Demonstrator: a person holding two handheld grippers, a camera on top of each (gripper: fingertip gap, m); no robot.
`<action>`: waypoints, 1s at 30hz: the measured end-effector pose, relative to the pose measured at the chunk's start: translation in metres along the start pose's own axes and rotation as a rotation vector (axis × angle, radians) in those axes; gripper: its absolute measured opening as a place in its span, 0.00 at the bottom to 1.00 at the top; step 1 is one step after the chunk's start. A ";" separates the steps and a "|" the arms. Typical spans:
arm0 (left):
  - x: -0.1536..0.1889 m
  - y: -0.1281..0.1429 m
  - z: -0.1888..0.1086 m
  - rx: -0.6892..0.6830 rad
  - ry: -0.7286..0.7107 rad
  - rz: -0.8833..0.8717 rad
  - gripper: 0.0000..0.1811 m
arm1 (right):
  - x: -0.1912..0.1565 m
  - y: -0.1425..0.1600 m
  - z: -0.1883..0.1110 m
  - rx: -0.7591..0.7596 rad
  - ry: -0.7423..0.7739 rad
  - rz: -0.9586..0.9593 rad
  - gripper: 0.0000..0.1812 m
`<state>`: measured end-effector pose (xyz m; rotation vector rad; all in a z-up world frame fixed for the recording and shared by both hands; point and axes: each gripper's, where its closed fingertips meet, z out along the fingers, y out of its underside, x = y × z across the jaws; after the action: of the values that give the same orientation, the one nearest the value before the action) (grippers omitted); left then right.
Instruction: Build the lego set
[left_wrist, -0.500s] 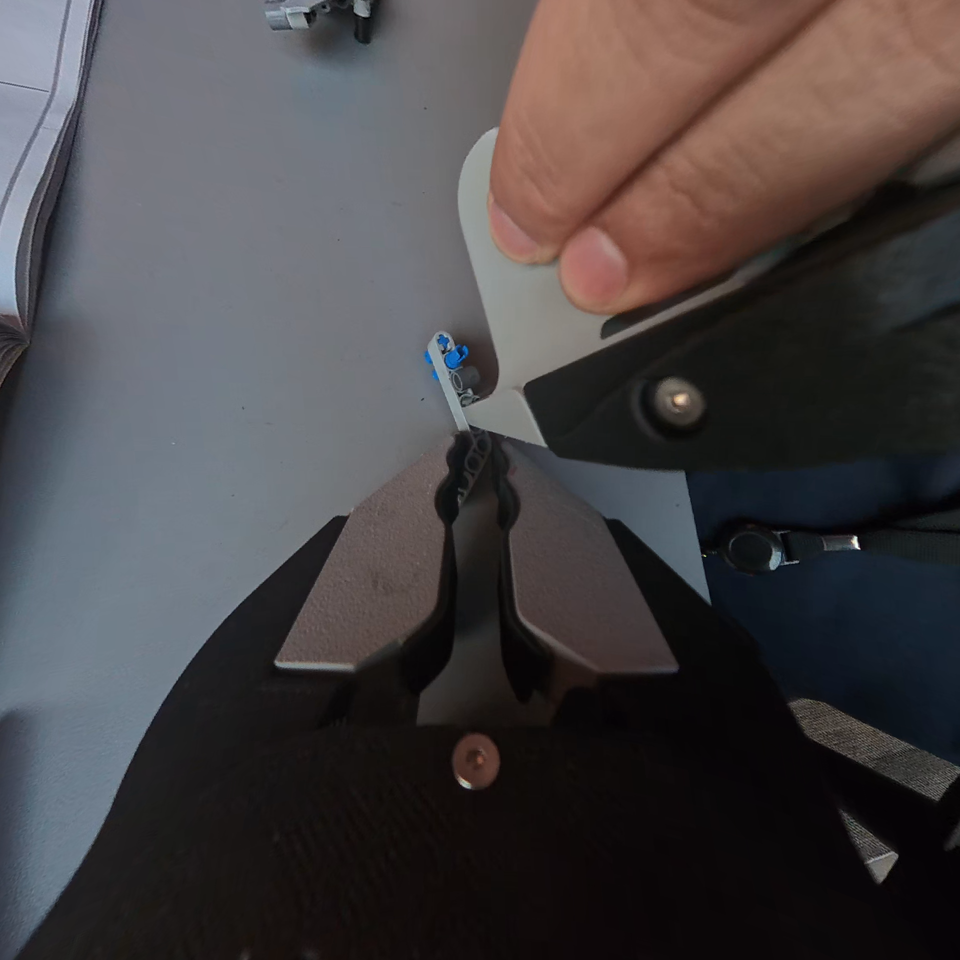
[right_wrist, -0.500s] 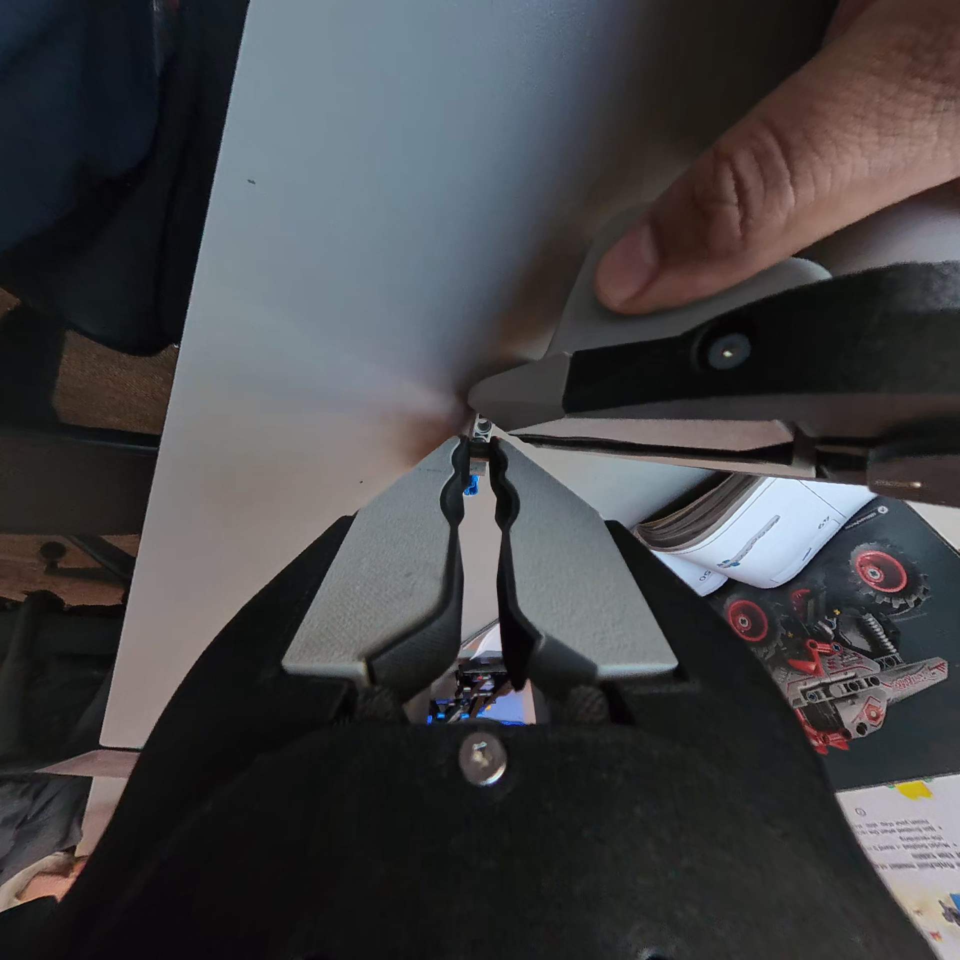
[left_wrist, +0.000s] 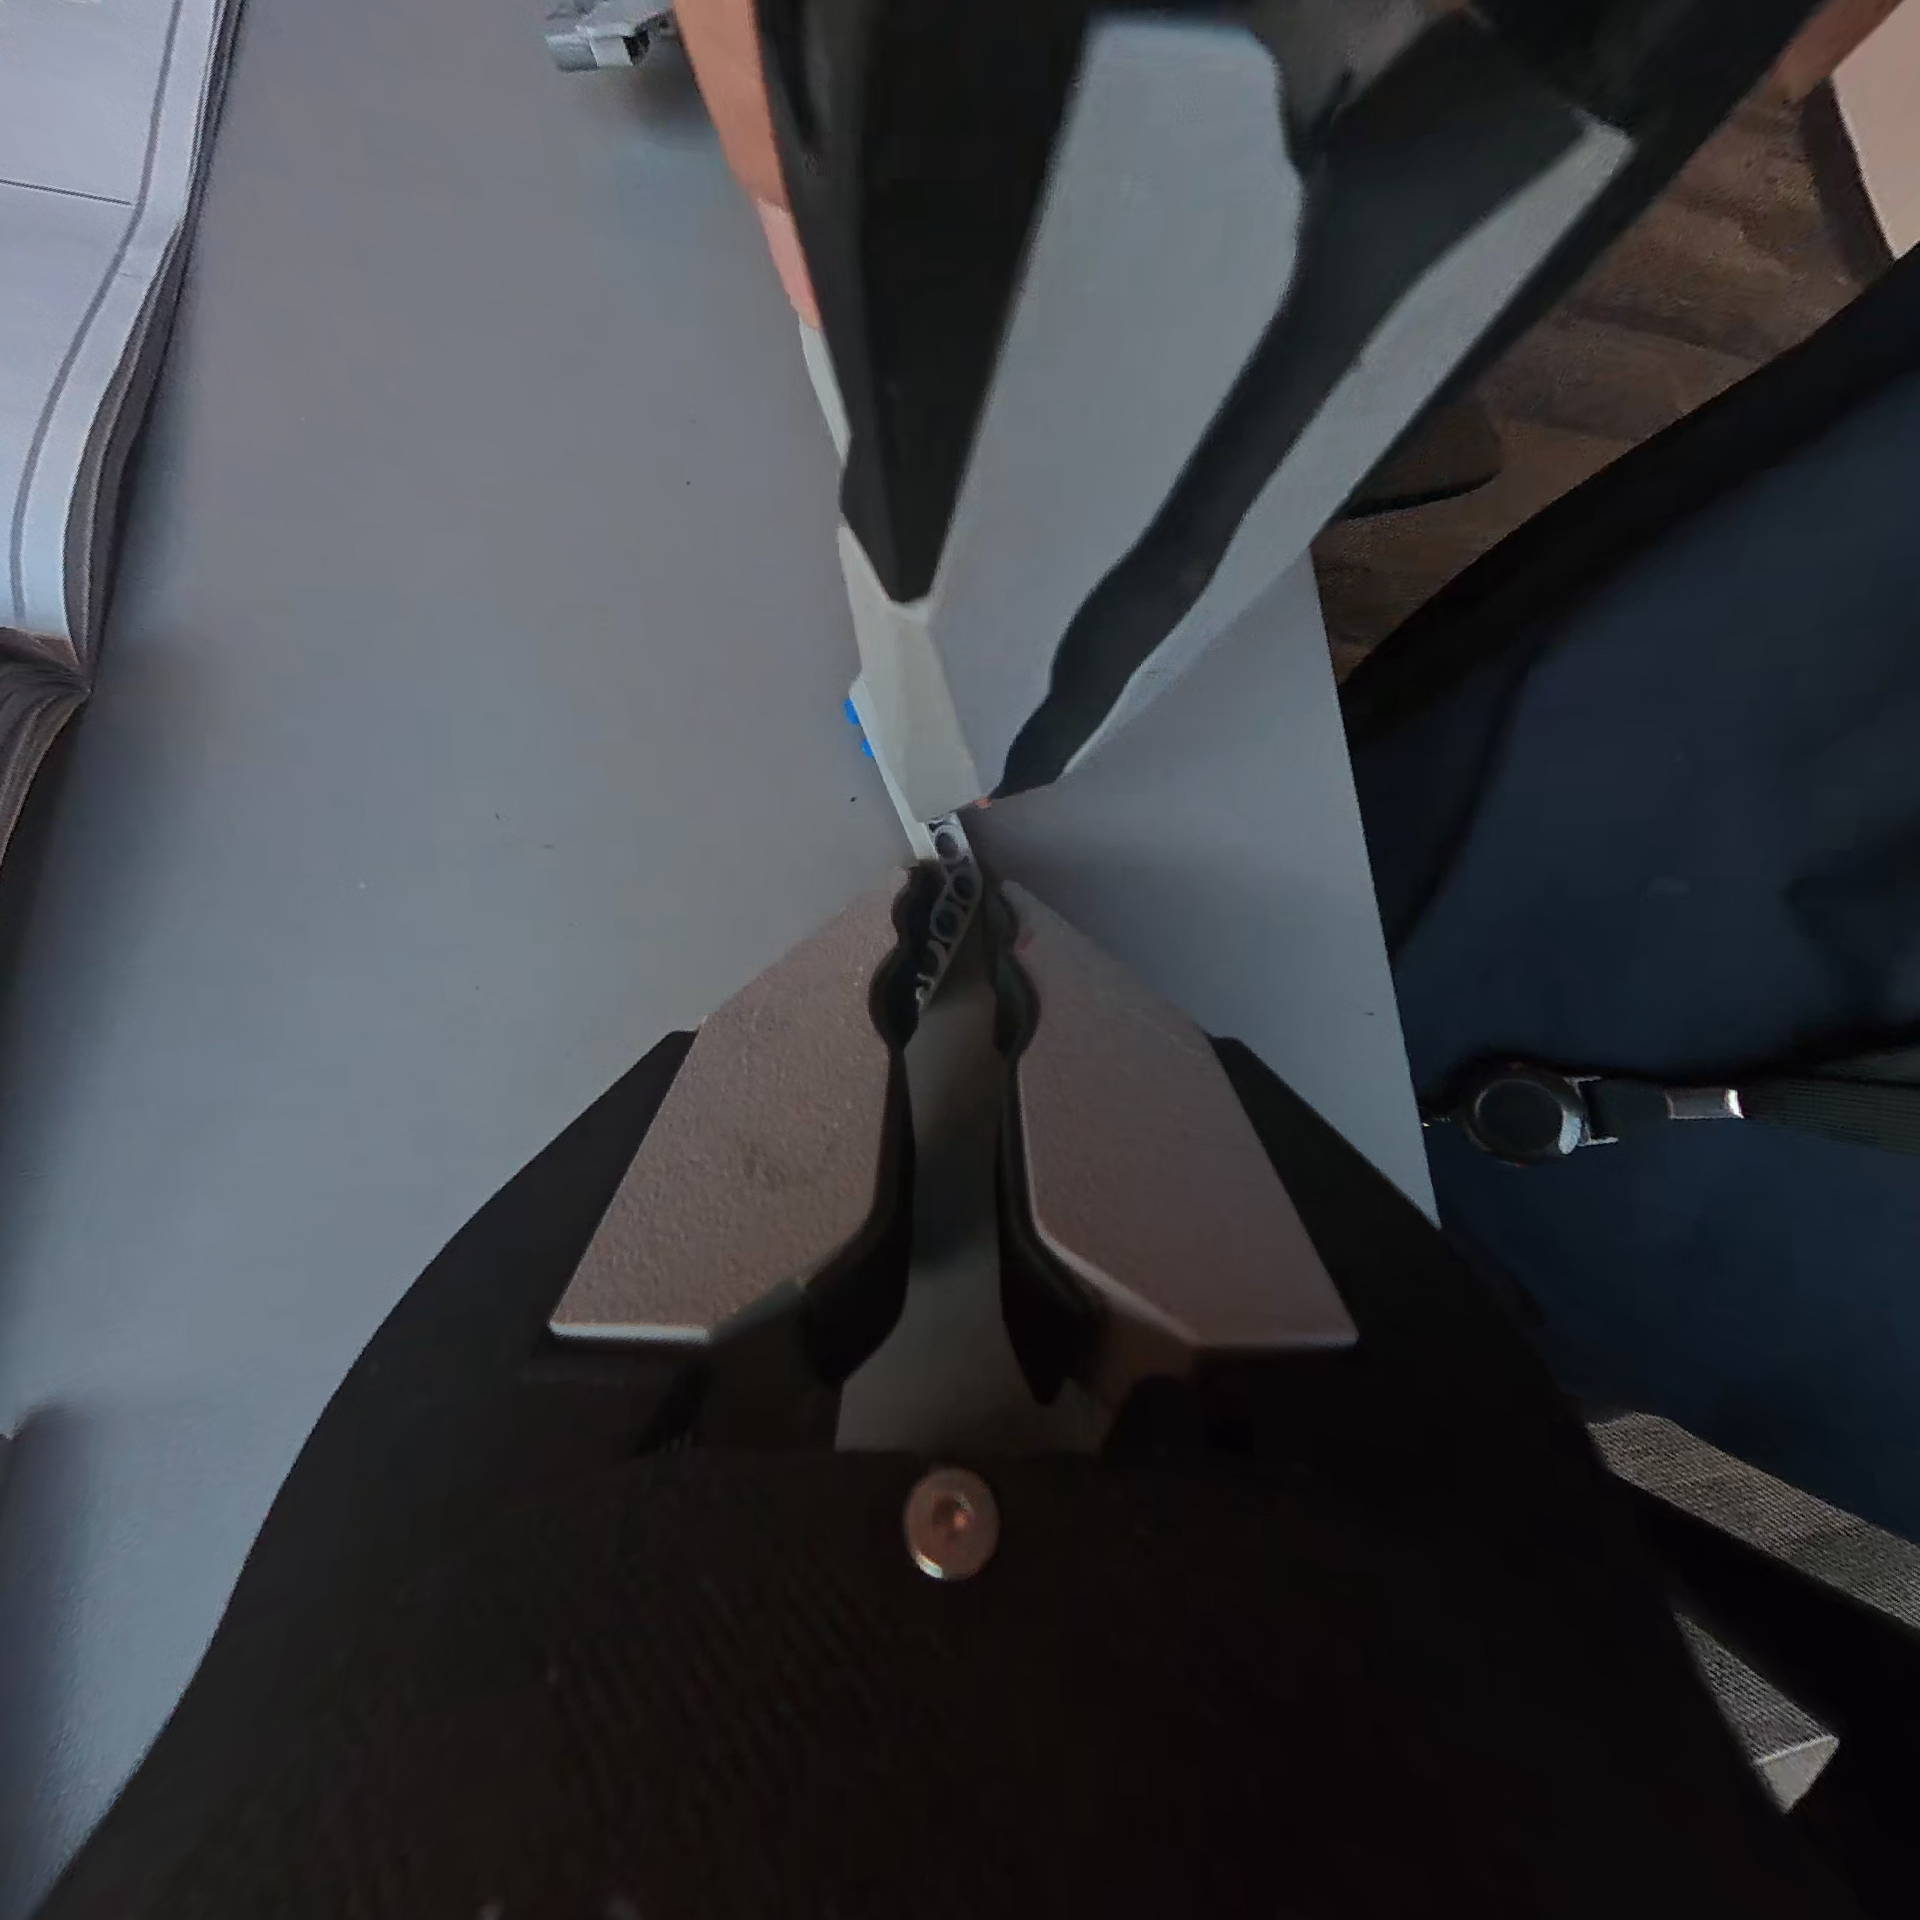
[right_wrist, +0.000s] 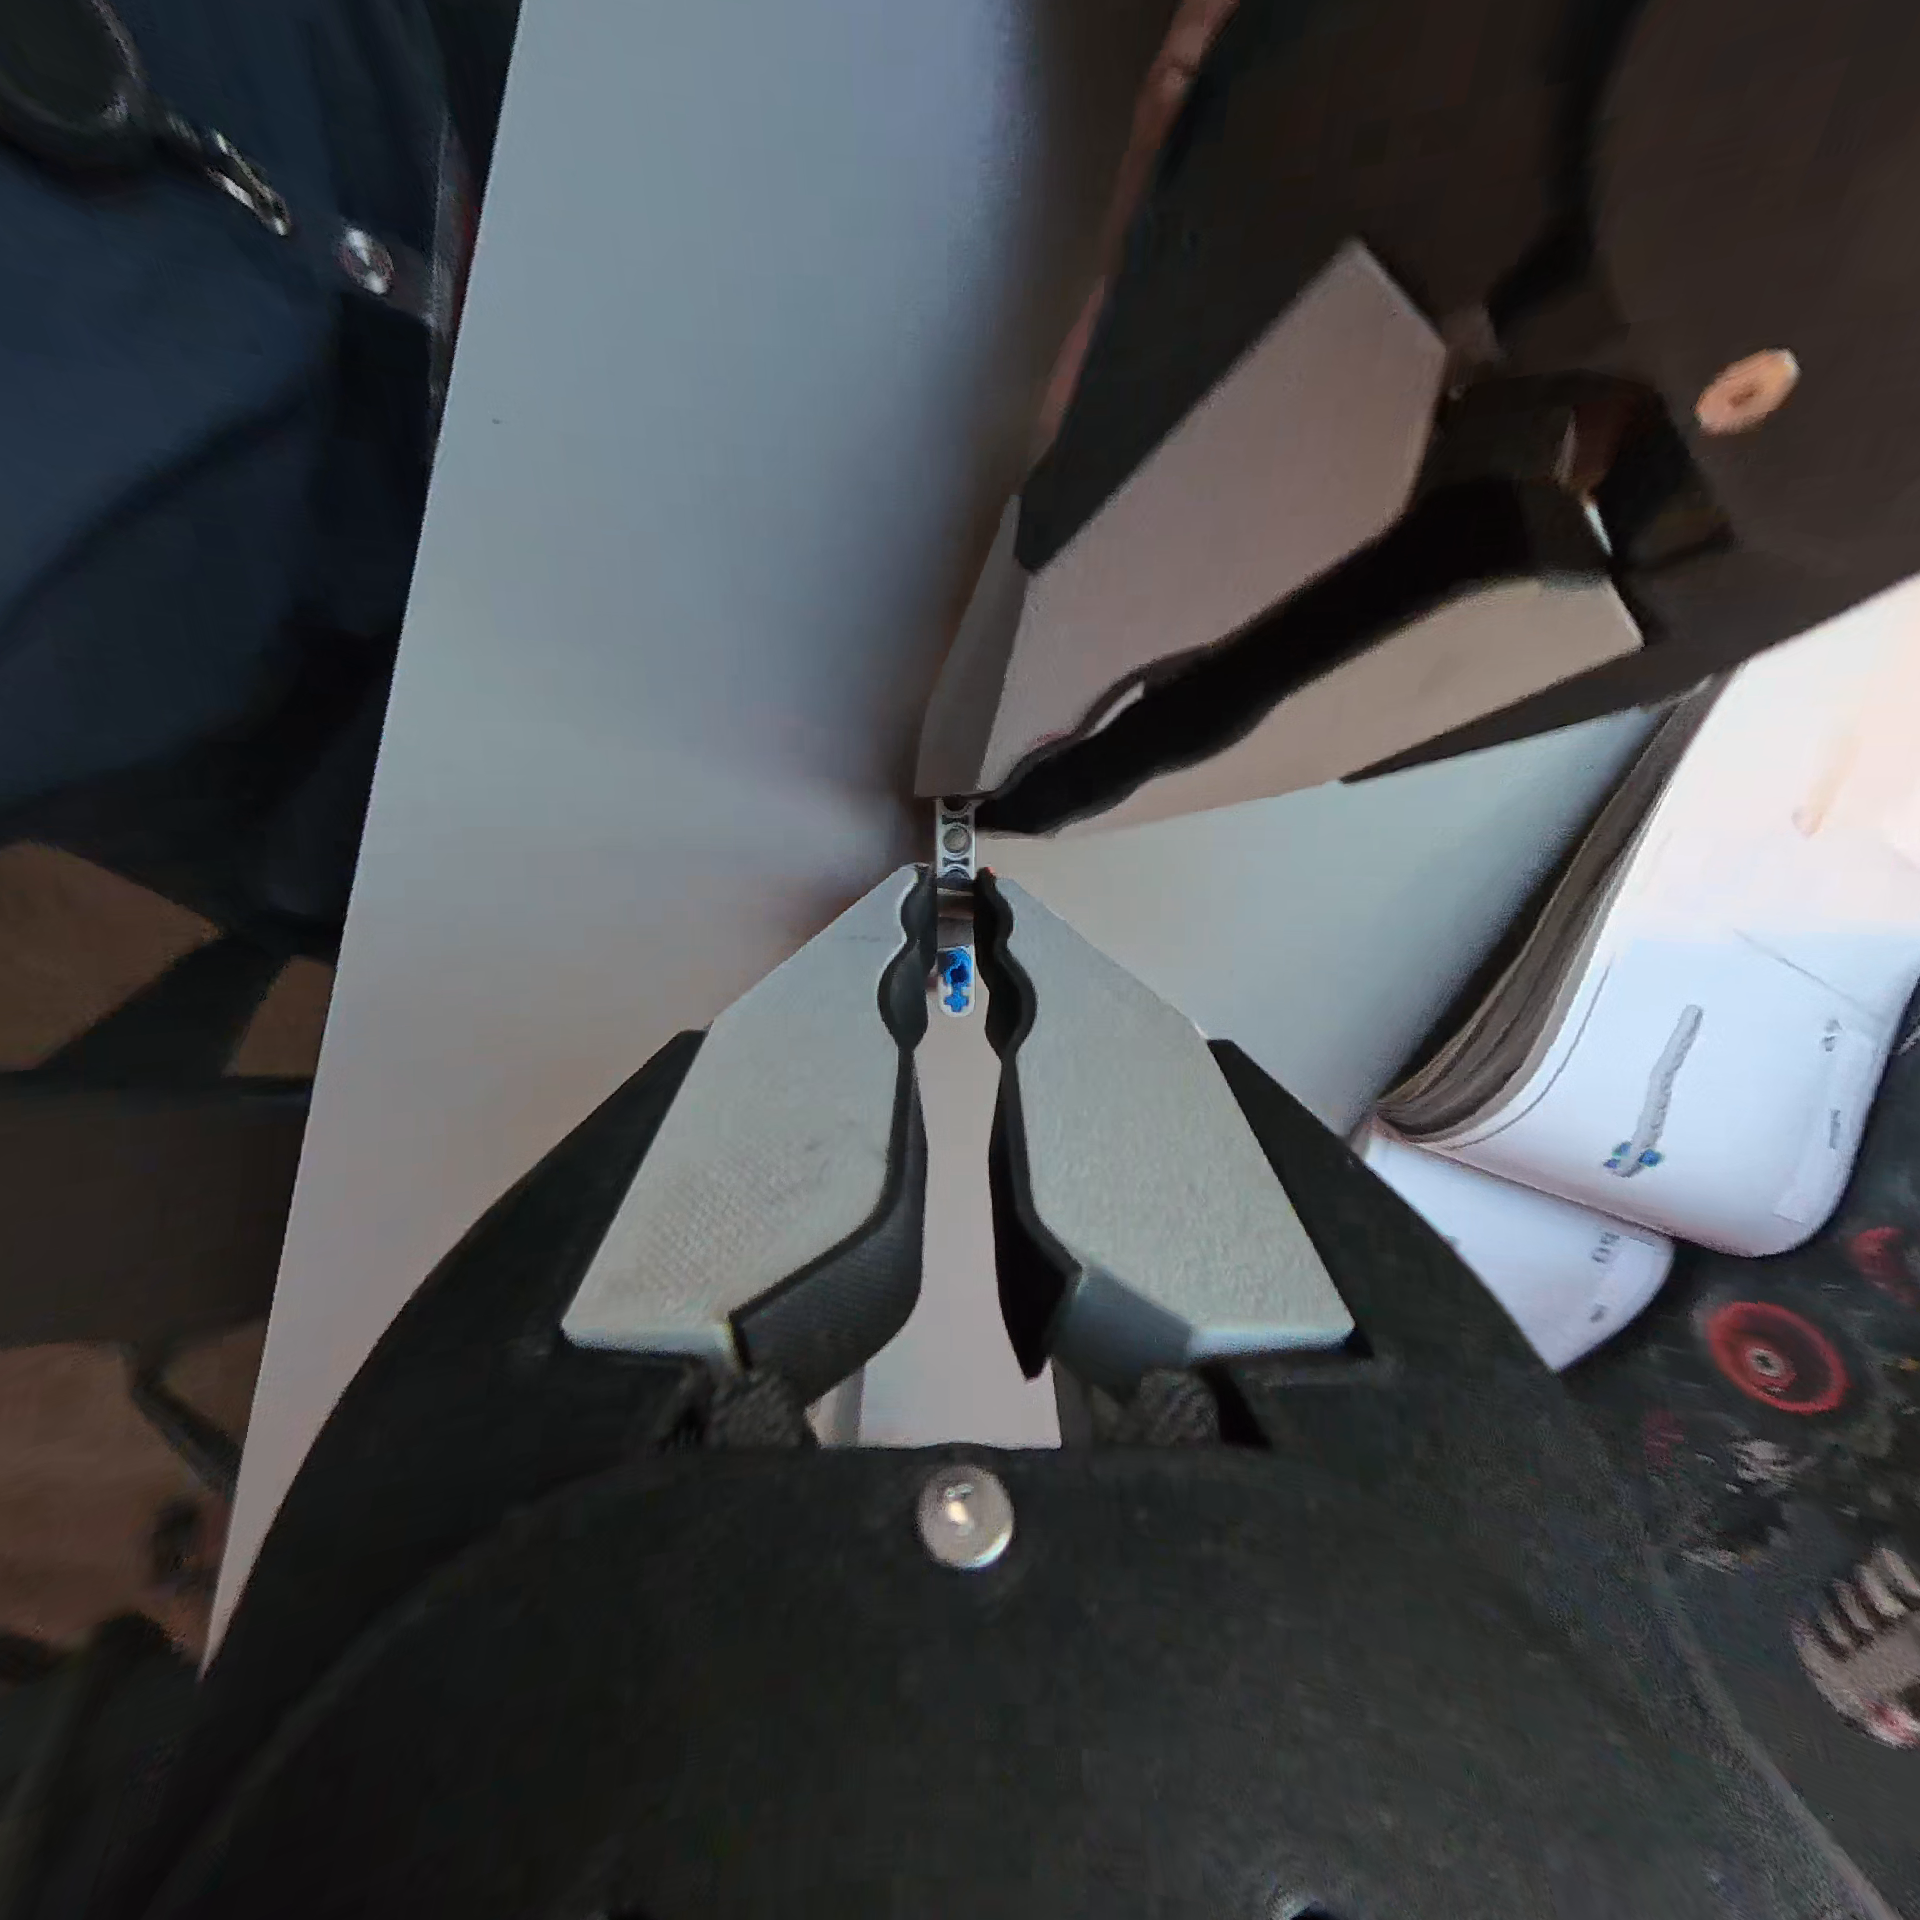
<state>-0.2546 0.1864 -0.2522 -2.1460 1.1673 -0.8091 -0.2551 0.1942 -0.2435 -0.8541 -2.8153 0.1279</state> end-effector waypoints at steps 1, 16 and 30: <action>0.000 0.000 0.000 0.000 -0.002 0.002 0.04 | 0.000 0.000 0.000 0.040 -0.001 0.024 0.02; 0.000 0.000 0.000 0.001 0.006 -0.013 0.04 | 0.001 -0.002 0.003 0.178 0.070 0.055 0.02; 0.000 0.000 0.000 0.002 0.010 -0.018 0.04 | 0.005 -0.011 -0.012 0.237 0.119 0.058 0.00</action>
<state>-0.2549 0.1867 -0.2520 -2.1565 1.1527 -0.8291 -0.2627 0.1884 -0.2297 -0.8578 -2.5996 0.3973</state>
